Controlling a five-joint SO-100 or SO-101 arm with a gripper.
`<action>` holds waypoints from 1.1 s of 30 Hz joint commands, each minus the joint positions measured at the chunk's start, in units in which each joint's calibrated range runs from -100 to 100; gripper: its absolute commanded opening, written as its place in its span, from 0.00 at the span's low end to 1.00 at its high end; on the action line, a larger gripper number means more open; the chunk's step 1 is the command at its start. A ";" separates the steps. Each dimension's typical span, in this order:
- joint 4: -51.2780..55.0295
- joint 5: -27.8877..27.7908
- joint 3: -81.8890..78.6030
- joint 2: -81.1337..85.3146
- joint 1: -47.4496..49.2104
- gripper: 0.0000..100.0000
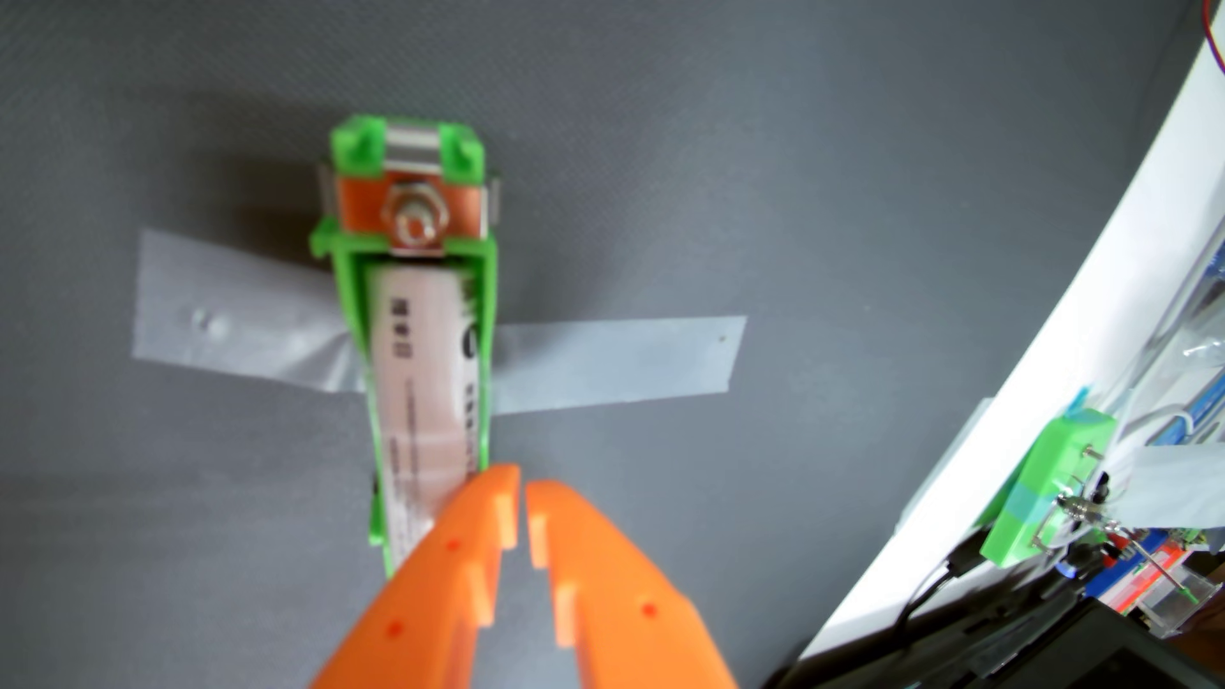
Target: Insert Battery
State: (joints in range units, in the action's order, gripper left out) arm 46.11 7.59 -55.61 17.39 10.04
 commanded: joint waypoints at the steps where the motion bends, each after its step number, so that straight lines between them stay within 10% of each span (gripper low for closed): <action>1: 0.55 0.03 -0.18 0.74 0.12 0.02; 33: 0.04 -0.22 -1.89 0.91 0.94 0.02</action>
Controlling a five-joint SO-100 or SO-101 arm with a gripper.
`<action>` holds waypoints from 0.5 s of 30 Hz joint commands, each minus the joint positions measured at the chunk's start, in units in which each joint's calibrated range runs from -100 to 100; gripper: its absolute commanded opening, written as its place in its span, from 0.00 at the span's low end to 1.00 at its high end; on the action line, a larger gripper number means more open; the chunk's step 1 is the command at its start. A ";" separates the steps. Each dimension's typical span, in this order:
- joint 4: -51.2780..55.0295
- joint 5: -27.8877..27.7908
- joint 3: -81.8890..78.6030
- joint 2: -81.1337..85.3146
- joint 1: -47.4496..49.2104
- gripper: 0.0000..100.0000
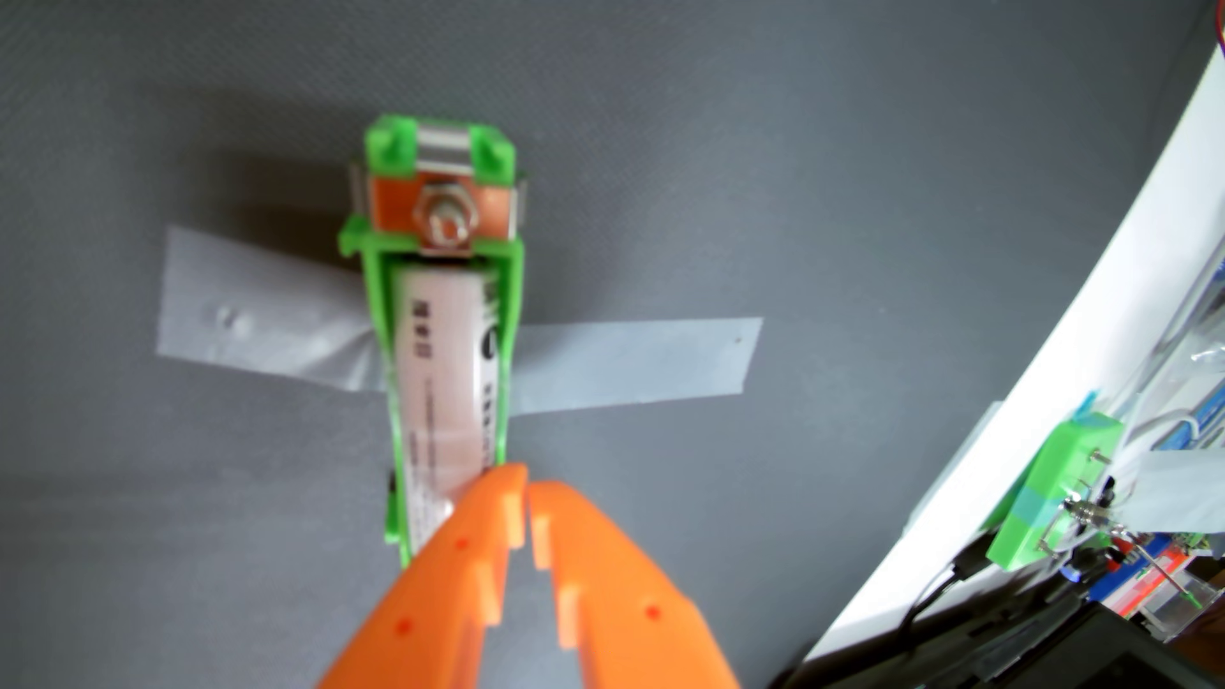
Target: Insert Battery
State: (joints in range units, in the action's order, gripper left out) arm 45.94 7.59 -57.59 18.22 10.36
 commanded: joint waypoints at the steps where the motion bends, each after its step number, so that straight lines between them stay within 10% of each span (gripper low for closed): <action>1: 0.54 -0.22 0.82 0.08 0.73 0.02; 15: 9.10 -0.12 10.09 1.25 3.45 0.02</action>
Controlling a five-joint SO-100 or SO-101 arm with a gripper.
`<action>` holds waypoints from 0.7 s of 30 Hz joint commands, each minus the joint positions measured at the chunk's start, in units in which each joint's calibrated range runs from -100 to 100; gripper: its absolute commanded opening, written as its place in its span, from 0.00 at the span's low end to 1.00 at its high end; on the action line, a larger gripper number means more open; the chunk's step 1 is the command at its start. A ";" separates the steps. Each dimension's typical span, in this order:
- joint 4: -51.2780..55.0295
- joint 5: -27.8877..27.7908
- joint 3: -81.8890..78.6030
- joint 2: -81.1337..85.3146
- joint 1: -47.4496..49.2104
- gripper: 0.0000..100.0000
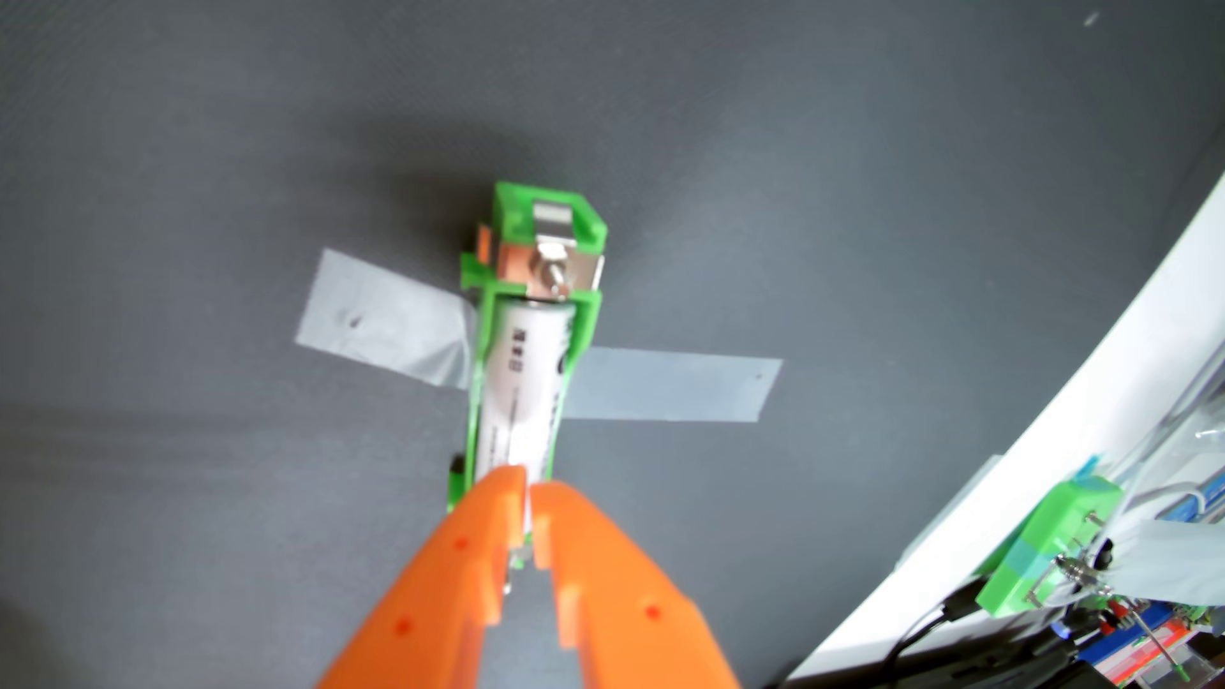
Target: Insert Battery
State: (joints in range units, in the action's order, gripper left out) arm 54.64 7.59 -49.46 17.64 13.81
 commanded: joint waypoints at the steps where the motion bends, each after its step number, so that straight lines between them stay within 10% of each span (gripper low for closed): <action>1: 0.39 -0.17 1.69 2.91 0.01 0.02; 21: -6.13 -0.84 -25.24 30.01 -1.29 0.02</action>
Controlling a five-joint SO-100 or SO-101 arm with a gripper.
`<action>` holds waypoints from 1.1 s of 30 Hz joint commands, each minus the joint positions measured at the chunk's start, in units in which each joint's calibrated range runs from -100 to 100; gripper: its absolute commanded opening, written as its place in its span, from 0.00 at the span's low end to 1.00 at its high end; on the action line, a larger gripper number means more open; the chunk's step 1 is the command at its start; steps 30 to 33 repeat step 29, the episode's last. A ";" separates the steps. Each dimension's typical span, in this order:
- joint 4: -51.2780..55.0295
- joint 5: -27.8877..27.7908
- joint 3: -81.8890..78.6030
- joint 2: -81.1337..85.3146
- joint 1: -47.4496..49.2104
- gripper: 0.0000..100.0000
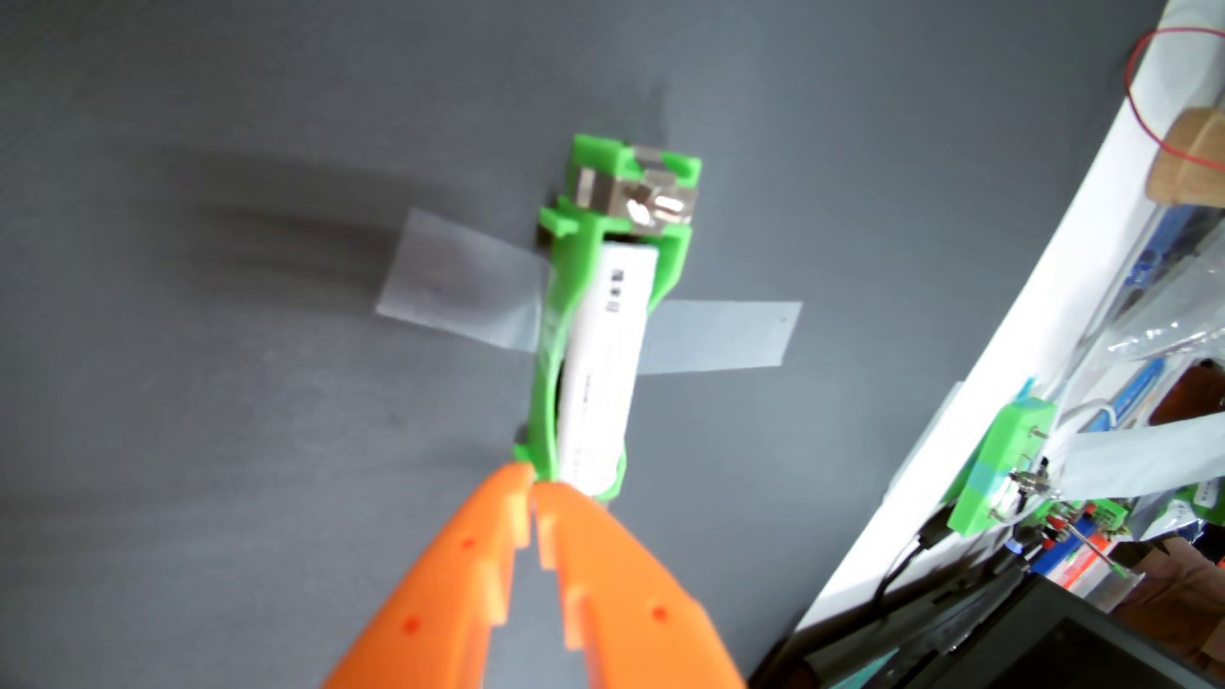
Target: Insert Battery
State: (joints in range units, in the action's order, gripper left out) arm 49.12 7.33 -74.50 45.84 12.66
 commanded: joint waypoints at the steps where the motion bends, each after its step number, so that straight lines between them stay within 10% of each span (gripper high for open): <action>1: -0.60 -1.31 -0.64 2.05 -0.14 0.02; 33: -0.18 -3.16 -3.26 2.47 -11.24 0.01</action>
